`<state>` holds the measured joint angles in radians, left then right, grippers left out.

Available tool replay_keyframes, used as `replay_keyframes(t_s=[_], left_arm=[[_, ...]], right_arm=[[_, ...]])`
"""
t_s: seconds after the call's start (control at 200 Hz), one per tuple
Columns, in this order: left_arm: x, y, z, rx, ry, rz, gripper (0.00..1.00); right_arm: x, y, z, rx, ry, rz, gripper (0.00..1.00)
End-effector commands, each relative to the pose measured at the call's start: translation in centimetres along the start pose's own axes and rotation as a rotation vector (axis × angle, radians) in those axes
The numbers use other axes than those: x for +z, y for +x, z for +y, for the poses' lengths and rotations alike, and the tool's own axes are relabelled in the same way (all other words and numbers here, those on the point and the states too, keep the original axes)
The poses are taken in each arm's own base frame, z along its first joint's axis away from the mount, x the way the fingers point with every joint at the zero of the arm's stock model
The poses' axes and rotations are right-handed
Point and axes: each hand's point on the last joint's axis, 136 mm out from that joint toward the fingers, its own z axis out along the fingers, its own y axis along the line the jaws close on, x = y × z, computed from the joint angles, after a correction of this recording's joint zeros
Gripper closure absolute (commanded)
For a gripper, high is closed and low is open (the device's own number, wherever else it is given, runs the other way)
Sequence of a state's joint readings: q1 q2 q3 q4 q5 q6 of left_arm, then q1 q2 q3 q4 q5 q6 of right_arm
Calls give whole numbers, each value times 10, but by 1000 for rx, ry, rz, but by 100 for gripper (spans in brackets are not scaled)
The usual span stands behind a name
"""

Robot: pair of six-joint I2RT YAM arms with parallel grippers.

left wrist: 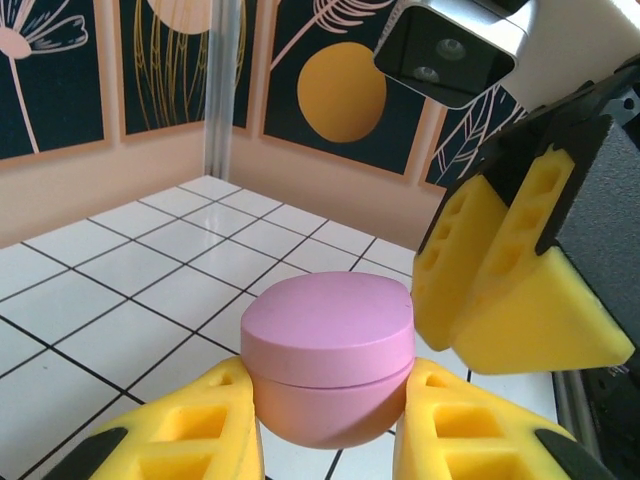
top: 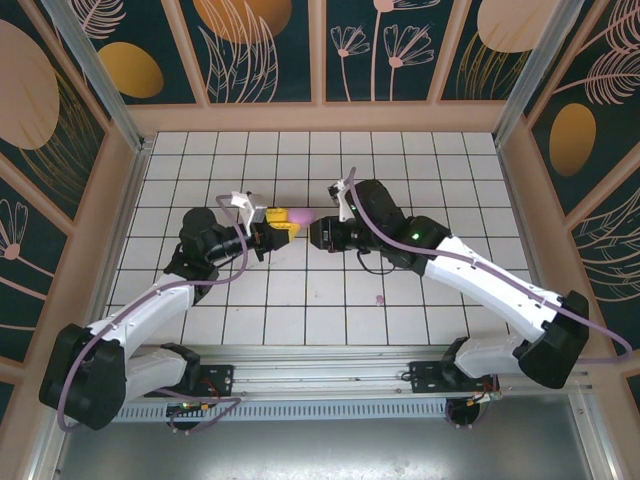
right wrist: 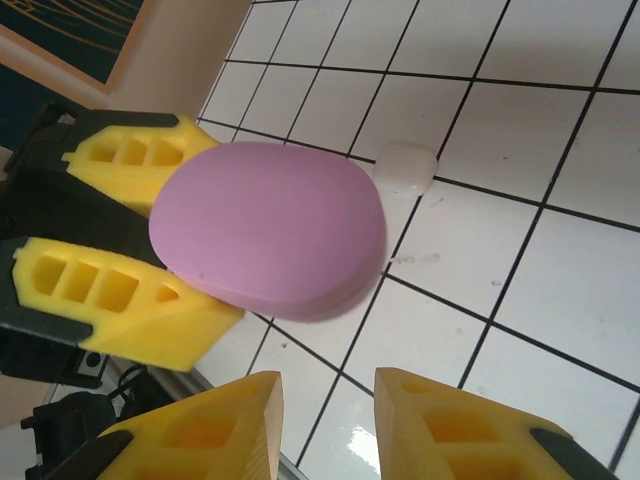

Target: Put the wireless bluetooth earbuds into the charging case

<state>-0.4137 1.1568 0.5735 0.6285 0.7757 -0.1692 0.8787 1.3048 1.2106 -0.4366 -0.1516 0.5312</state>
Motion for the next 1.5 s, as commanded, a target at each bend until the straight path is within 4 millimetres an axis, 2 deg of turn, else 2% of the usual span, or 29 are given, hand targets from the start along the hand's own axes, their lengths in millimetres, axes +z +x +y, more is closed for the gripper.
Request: replay_keyframes(t_s=[0.0,0.09,0.255,0.706,1.016,1.216,1.496], left_arm=[[4,-7,-3,19,21,-1,100],[4,-2,-2,12,24,13,100],[5,7,1,10,22,33,100],[11,43,13,-3,6,123,100],[13,47,15,-8,13,125,100],[14,46,14,-7,21,120,100],[15,43,14,-3,27,115,100]], right_arm=[[6,-13,15,-22,-48,-25,71],[9,-23,13,-32,-34,-32,72],[17,-30,3,-16,-18,-12,72],[34,-26,-27,20,27,54,74],[45,-29,-38,32,20,56,74],[56,-19,-45,44,15,92,69],[54,-14,-36,27,-36,109,68]])
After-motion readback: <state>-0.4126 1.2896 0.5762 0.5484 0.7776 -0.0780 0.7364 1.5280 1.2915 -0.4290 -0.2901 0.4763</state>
